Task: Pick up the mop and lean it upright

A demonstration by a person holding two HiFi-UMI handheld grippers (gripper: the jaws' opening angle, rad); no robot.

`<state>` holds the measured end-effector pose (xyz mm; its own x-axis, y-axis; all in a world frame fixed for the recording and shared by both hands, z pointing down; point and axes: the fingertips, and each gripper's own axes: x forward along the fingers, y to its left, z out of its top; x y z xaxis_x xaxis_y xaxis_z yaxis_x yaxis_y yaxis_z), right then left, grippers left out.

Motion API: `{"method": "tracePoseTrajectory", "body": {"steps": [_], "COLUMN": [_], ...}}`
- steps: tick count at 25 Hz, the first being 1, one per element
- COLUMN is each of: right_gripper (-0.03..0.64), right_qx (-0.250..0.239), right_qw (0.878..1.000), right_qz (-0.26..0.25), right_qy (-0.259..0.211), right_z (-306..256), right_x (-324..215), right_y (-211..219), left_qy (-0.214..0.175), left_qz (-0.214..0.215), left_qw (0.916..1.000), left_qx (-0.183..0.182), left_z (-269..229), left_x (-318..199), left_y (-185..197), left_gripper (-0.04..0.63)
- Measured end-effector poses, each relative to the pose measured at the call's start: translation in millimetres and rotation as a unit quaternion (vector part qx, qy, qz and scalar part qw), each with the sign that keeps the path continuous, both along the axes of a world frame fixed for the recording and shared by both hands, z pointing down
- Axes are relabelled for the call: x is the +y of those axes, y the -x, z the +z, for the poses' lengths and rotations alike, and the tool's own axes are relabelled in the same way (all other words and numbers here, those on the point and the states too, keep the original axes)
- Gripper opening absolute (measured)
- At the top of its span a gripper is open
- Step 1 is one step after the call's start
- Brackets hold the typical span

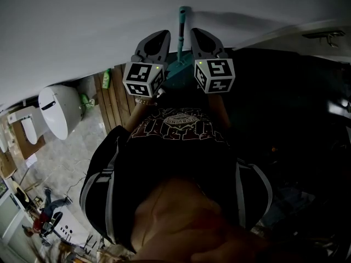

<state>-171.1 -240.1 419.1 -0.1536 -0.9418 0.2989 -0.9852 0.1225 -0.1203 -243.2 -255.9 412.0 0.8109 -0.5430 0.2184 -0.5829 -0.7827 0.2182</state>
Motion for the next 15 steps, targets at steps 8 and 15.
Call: {"method": "tracePoseTrajectory", "body": {"steps": [8, 15], "right_gripper": [0.020, 0.020], "right_qx": [-0.005, -0.005], "right_qw": [1.000, 1.000], "right_qz": [-0.002, -0.007], "right_qy": [0.000, 0.000], "right_z": [1.5, 1.1], "right_x": [2.0, 3.0], "right_y": [1.9, 3.8], "left_qy": [0.000, 0.002], "left_qz": [0.001, 0.003], "left_qw": [1.0000, 1.0000], "left_qx": [0.001, 0.004], "left_z": [0.9, -0.6], "left_x": [1.0, 3.6], "left_y": [-1.7, -2.2], "left_gripper": [0.038, 0.038]}}
